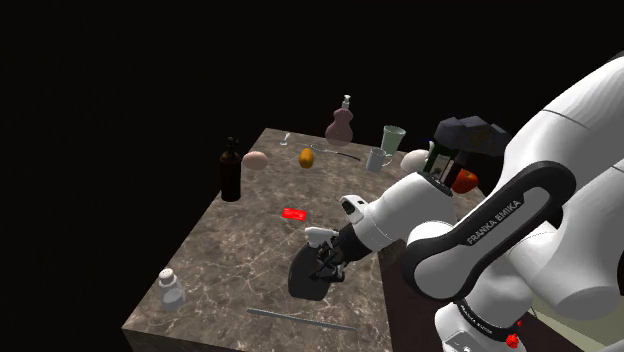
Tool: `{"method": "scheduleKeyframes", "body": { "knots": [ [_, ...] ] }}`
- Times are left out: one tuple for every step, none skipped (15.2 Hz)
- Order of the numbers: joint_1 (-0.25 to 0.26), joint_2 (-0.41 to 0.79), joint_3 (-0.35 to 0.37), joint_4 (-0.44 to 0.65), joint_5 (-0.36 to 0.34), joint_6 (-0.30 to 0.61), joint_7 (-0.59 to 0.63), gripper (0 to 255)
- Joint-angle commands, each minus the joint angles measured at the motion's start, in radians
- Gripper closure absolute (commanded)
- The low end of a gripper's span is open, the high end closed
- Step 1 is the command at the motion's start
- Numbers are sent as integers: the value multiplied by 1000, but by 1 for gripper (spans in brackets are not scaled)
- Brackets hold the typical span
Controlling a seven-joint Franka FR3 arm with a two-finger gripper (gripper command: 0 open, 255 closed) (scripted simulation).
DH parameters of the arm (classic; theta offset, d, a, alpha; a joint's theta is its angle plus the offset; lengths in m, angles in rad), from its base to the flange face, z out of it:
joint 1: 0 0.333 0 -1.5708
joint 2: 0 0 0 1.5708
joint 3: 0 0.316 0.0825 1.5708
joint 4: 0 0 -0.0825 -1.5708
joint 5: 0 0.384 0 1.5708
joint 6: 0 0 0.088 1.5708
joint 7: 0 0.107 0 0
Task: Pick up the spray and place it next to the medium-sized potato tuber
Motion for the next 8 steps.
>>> {"method": "scheduleKeyframes", "body": {
  "knots": [
    [0, 0, 0, 0, 0, 0, 0, 255],
    [0, 0, 0, 0, 0, 0, 0, 255],
    [-1, 0, 1, 0, 0, -1, 0, 255],
    [0, 0, 1, 0, 0, 0, 0, 255],
    [0, 0, 0, 0, 0, 0, 0, 255],
    [-55, -23, 55, 0, 0, -28, 5, 255],
    [-101, -47, 99, 0, -5, -56, 13, 255],
    [-139, -71, 133, 1, -14, -83, 23, 255]
  ]
}}
